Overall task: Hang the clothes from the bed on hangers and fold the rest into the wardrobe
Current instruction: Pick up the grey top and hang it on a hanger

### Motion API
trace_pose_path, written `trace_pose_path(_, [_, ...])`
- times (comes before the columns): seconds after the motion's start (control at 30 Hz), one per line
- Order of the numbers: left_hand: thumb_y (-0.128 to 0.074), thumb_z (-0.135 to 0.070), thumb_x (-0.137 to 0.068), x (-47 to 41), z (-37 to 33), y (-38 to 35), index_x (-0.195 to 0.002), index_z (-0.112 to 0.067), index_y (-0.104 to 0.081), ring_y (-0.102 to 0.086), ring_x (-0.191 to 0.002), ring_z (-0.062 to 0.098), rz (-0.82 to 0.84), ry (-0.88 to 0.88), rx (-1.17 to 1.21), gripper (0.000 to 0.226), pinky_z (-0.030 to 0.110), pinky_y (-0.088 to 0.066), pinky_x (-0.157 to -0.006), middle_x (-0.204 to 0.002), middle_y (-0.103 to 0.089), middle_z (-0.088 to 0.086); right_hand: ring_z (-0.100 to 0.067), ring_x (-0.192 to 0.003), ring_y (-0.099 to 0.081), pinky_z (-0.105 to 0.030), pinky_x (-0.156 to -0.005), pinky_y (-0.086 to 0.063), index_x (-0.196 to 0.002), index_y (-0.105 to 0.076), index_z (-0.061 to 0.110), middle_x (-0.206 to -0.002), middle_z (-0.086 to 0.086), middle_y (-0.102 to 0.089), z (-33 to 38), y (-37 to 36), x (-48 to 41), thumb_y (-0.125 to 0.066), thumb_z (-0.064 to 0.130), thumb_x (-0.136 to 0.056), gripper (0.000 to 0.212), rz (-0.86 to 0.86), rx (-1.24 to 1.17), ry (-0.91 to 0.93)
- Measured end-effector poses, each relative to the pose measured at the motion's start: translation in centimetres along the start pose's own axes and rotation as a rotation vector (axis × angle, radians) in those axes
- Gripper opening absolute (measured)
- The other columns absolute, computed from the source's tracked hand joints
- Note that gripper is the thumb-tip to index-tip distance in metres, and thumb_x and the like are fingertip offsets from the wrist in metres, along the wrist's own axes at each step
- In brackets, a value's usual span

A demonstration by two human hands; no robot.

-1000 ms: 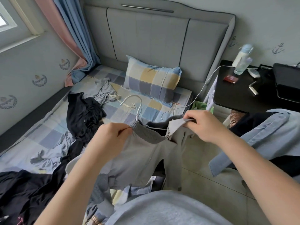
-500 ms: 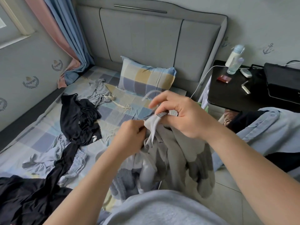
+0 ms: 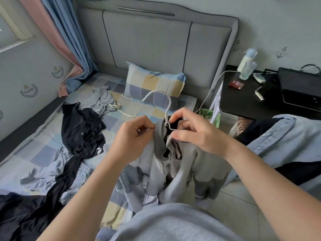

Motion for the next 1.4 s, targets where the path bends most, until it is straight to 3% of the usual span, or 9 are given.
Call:
trace_pose_path(0.13, [-0.07,-0.003,-0.089,0.1,0.4,-0.3,-0.073,-0.027,-0.066,-0.041,-0.046,0.002,0.026,-0.025,0.049,0.029,0.014,-0.031,-0.048,-0.067,-0.06,-0.006,-0.024,-0.059,-0.04,-0.029,-0.061,-0.036,-0.089,-0.068,0.015,-0.067,-0.021,-0.046,0.2,0.3,-1.0,-0.053,0.053,-0.092,0.041,-0.069,0.179,0.036])
trace_pose_path(0.33, [-0.072,-0.022,-0.091,0.3,2.3,7.3,-0.079,-0.044,-0.066,-0.062,-0.072,0.001,-0.386,-0.062,0.089,0.026,0.017,-0.048,-0.067,-0.082,-0.071,-0.017,-0.005,-0.05,-0.044,-0.015,-0.053,-0.035,-0.08,-0.065,0.025,-0.054,0.007,-0.048,0.0,3.8,-0.2,-0.054,0.041,-0.101,0.029,-0.166,0.441,0.057])
trace_pose_path(0.57, [-0.077,-0.033,-0.086,0.5,2.3,4.4,-0.086,-0.039,-0.071,-0.053,-0.127,0.009,0.069,-0.124,-0.061,0.008,0.032,-0.038,-0.101,-0.13,-0.06,-0.021,-0.014,-0.051,-0.057,-0.032,-0.063,-0.048,-0.079,-0.061,0.015,-0.054,-0.002,-0.059,-0.7,2.7,-0.5,-0.051,0.027,-0.104,0.03,-0.263,0.315,0.052])
trace_pose_path(0.67, [-0.078,-0.037,-0.08,0.6,3.9,4.2,-0.111,-0.053,-0.06,-0.041,-0.138,0.006,0.031,-0.04,-0.147,0.04,0.03,-0.033,-0.108,-0.143,-0.049,-0.023,-0.015,-0.042,-0.042,-0.026,-0.047,-0.037,-0.079,-0.059,0.018,-0.05,-0.006,-0.042,-0.5,2.5,0.0,-0.05,0.034,-0.101,0.029,-0.294,0.25,0.135])
trace_pose_path(0.77, [-0.081,-0.022,-0.081,0.8,6.5,3.7,-0.132,-0.045,-0.048,-0.047,-0.125,0.012,-0.009,0.088,-0.306,0.064,0.029,-0.04,-0.101,-0.131,-0.053,-0.014,-0.006,-0.043,-0.035,-0.015,-0.048,-0.027,-0.076,-0.061,0.017,-0.049,0.007,-0.038,-0.6,2.7,0.4,-0.051,0.036,-0.099,0.031,-0.324,0.232,0.146])
trace_pose_path(0.87, [-0.071,-0.012,-0.089,1.4,9.0,3.9,-0.125,-0.029,-0.054,-0.062,-0.088,0.015,-0.099,0.194,-0.29,0.044,0.024,-0.046,-0.065,-0.103,-0.065,-0.007,-0.005,-0.042,-0.038,-0.01,-0.048,-0.03,-0.071,-0.06,0.001,-0.046,0.01,-0.04,-1.0,3.5,0.4,-0.057,0.038,-0.098,0.046,-0.371,0.203,0.147])
trace_pose_path(1.03, [-0.062,-0.008,-0.096,1.9,8.0,4.8,-0.101,-0.015,-0.06,-0.057,-0.067,0.011,-0.25,0.037,-0.365,0.009,0.03,-0.047,-0.061,-0.078,-0.063,-0.003,-0.007,-0.045,-0.036,-0.022,-0.051,-0.032,-0.064,-0.049,-0.007,-0.048,0.006,-0.036,-2.0,4.4,0.4,-0.057,0.034,-0.1,0.055,-0.406,0.335,0.064])
trace_pose_path(1.13, [-0.056,-0.003,-0.099,2.0,6.6,5.0,-0.101,-0.005,-0.065,-0.052,-0.076,0.012,-0.31,-0.102,-0.399,0.01,0.016,-0.038,-0.07,-0.084,-0.061,-0.003,-0.01,-0.038,-0.03,-0.023,-0.045,-0.028,-0.065,-0.044,-0.005,-0.043,0.006,-0.031,-3.5,4.7,0.0,-0.053,0.03,-0.102,0.053,-0.277,0.227,-0.123])
trace_pose_path(1.4, [-0.039,-0.016,-0.103,2.2,6.8,5.3,-0.116,-0.003,-0.065,-0.06,-0.101,0.028,-0.258,-0.155,-0.385,0.032,0.039,-0.048,-0.085,-0.105,-0.065,0.004,-0.013,-0.037,-0.022,-0.018,-0.038,-0.022,-0.056,-0.054,0.019,-0.046,-0.001,-0.027,-4.3,3.7,0.0,-0.047,0.033,-0.105,0.052,-0.186,0.031,-0.157])
Point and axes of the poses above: each hand's wrist, its own x-axis away from the middle knuckle, its own y-axis out of the back of the hand, z = x × y, the point moved 6 cm from there along -x, towards the middle knuckle
